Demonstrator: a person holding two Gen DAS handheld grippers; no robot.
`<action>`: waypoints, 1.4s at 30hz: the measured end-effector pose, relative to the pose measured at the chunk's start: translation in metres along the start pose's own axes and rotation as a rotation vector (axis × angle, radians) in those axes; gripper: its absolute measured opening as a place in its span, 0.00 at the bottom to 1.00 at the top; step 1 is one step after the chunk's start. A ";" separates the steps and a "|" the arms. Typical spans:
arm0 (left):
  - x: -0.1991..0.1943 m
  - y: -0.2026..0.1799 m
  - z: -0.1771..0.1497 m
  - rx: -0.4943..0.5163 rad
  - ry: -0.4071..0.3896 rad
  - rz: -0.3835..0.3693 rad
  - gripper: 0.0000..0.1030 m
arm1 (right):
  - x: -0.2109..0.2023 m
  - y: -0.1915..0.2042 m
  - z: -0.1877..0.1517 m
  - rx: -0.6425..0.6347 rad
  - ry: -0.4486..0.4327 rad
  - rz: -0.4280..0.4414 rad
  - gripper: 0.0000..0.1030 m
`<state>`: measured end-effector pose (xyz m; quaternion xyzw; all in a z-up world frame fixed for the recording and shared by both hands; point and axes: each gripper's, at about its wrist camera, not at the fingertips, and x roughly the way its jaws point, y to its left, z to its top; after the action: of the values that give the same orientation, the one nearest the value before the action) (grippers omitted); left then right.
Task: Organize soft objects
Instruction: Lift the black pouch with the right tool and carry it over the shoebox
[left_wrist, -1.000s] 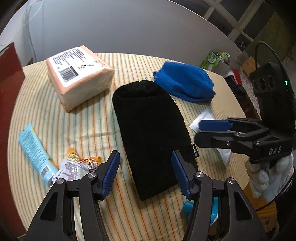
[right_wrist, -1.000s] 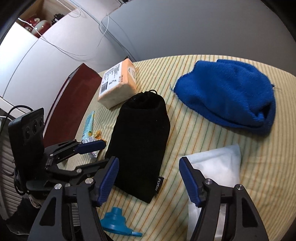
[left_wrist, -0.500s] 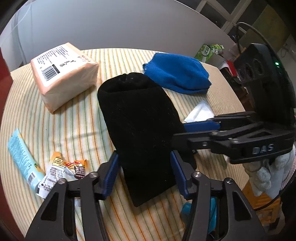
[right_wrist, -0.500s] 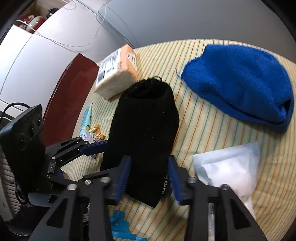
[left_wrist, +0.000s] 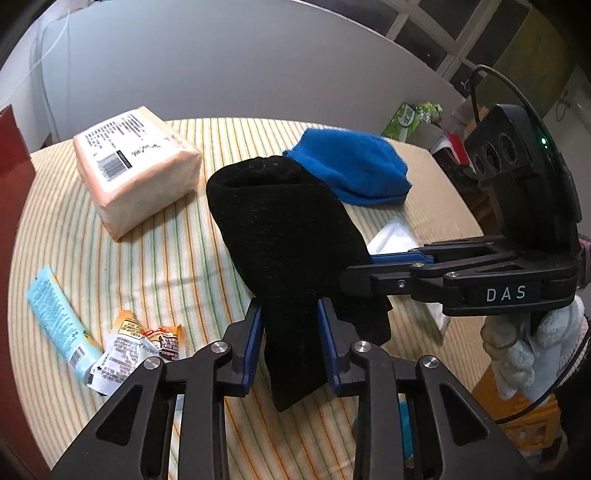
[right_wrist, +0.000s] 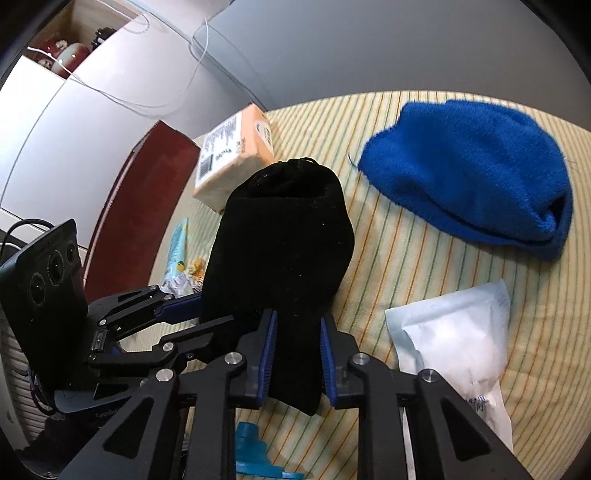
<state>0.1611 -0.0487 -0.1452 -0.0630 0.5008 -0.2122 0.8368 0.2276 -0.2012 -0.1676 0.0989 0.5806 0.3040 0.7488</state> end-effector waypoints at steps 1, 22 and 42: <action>-0.004 -0.001 -0.001 0.005 -0.006 0.001 0.26 | -0.003 0.003 0.000 -0.007 -0.007 -0.005 0.20; -0.168 0.052 -0.011 -0.016 -0.291 0.075 0.26 | -0.052 0.151 0.021 -0.247 -0.163 -0.001 0.19; -0.232 0.202 -0.017 -0.228 -0.367 0.313 0.26 | 0.078 0.318 0.084 -0.393 -0.100 0.091 0.19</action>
<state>0.1107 0.2322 -0.0290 -0.1159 0.3649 -0.0073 0.9238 0.2088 0.1134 -0.0459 -0.0080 0.4673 0.4394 0.7671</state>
